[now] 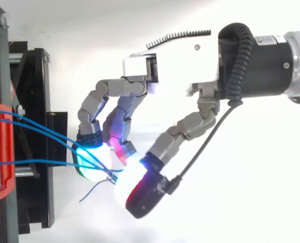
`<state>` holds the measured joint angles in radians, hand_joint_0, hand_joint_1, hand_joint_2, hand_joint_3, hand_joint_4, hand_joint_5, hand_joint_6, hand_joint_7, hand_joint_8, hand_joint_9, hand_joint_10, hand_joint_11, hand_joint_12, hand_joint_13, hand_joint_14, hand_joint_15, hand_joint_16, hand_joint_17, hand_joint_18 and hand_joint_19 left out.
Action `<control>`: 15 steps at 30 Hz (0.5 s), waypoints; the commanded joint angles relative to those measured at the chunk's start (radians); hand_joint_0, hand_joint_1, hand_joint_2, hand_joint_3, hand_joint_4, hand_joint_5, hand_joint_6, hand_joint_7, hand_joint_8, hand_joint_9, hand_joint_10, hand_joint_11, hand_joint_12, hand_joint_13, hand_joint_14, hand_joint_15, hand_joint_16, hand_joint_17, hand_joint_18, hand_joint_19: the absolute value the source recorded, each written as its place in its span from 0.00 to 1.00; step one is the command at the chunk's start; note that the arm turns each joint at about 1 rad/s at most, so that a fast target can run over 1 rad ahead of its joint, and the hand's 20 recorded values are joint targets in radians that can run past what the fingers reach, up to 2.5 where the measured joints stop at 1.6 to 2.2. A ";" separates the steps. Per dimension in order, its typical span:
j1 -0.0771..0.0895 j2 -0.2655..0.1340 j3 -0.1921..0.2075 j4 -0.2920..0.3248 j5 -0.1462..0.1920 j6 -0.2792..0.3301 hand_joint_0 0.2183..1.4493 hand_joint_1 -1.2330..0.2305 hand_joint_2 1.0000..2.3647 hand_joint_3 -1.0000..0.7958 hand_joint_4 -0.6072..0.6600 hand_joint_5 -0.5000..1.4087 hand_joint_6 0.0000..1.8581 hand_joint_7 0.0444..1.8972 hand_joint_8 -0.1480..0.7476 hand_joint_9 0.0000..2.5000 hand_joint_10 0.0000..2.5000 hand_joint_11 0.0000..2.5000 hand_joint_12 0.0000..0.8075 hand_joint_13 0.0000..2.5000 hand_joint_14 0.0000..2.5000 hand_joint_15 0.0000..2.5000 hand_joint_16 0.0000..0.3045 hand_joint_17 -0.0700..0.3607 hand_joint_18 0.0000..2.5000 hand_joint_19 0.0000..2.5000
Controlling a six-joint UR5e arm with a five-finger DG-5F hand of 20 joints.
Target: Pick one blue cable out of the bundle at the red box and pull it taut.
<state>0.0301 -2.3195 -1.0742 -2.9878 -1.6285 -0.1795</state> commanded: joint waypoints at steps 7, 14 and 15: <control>0.001 0.000 0.000 0.000 -0.001 0.000 0.30 0.39 0.01 0.33 0.52 0.20 0.50 0.50 0.58 0.45 0.00 0.48 0.50 0.32 0.00 0.17 0.18 0.44 0.28 0.16; -0.001 0.000 0.000 0.000 -0.001 0.002 0.37 0.27 0.01 0.40 0.53 0.20 0.50 0.51 0.59 0.45 0.00 0.49 0.50 0.34 0.00 0.17 0.18 0.44 0.31 0.16; 0.001 0.000 0.000 0.000 -0.001 0.002 0.39 0.25 0.01 0.40 0.51 0.20 0.50 0.53 0.60 0.46 0.00 0.49 0.50 0.34 0.01 0.17 0.17 0.44 0.31 0.15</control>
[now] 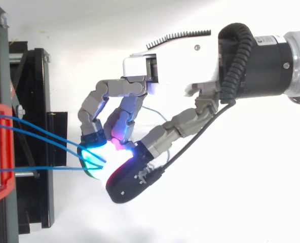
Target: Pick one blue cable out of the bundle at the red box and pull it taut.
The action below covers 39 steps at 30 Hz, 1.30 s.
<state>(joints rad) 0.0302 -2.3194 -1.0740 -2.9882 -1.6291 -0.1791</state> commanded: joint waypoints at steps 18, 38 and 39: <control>0.001 0.000 0.000 0.000 0.000 0.000 0.31 0.22 0.00 0.28 0.46 0.20 0.50 0.49 0.53 0.46 0.00 0.49 0.46 0.34 0.01 0.17 0.16 0.42 0.31 0.15; 0.001 0.000 0.000 0.002 0.000 0.000 0.29 0.35 0.00 0.31 0.51 0.20 0.47 0.46 0.56 0.45 0.00 0.48 0.50 0.33 0.01 0.18 0.18 0.45 0.28 0.17; 0.001 0.000 0.000 0.002 0.000 0.000 0.30 0.34 0.01 0.33 0.51 0.20 0.47 0.47 0.56 0.45 0.00 0.48 0.50 0.32 0.01 0.18 0.18 0.44 0.28 0.17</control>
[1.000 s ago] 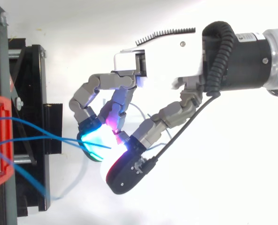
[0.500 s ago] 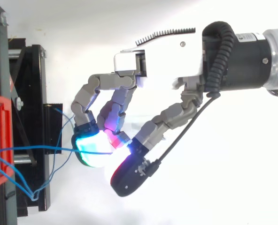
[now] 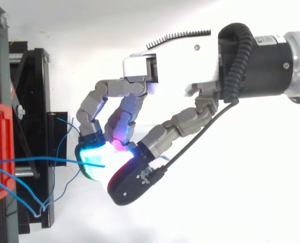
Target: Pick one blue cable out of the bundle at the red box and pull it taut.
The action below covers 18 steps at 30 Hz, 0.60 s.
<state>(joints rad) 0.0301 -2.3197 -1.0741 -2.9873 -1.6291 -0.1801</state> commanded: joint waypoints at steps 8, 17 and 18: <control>0.001 0.000 0.000 0.001 0.000 0.001 0.32 0.29 0.01 0.42 0.56 0.20 0.49 0.48 0.58 0.44 0.00 0.48 0.50 0.33 0.01 0.18 0.18 0.45 0.29 0.16; 0.001 0.000 0.000 -0.001 0.000 0.001 0.35 0.25 0.01 0.41 0.57 0.20 0.49 0.51 0.59 0.45 0.00 0.48 0.50 0.33 0.01 0.17 0.18 0.44 0.29 0.15; 0.001 0.000 -0.001 0.001 0.000 0.001 0.35 0.25 0.01 0.41 0.58 0.20 0.49 0.51 0.58 0.45 0.00 0.48 0.50 0.33 0.01 0.17 0.18 0.44 0.29 0.16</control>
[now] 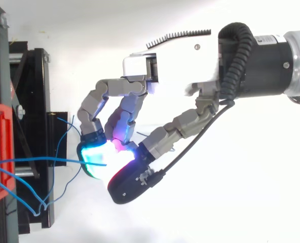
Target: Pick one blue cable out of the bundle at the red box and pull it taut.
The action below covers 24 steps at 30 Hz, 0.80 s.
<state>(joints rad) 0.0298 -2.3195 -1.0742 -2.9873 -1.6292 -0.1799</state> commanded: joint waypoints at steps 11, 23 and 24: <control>-0.001 0.000 -0.001 -0.001 0.000 -0.001 0.25 0.39 0.00 0.33 0.55 0.20 0.47 0.49 0.60 0.46 0.00 0.47 0.52 0.32 0.01 0.17 0.19 0.46 0.27 0.17; -0.001 -0.001 -0.001 -0.001 0.000 -0.001 0.32 0.28 0.01 0.46 0.54 0.21 0.49 0.49 0.61 0.48 0.00 0.47 0.53 0.32 0.01 0.17 0.19 0.47 0.27 0.16; -0.001 0.000 -0.001 -0.001 0.000 -0.001 0.32 0.27 0.01 0.48 0.54 0.21 0.50 0.50 0.61 0.48 0.00 0.47 0.53 0.32 0.00 0.17 0.19 0.46 0.27 0.16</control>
<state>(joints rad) 0.0291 -2.3197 -1.0749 -2.9882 -1.6291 -0.1810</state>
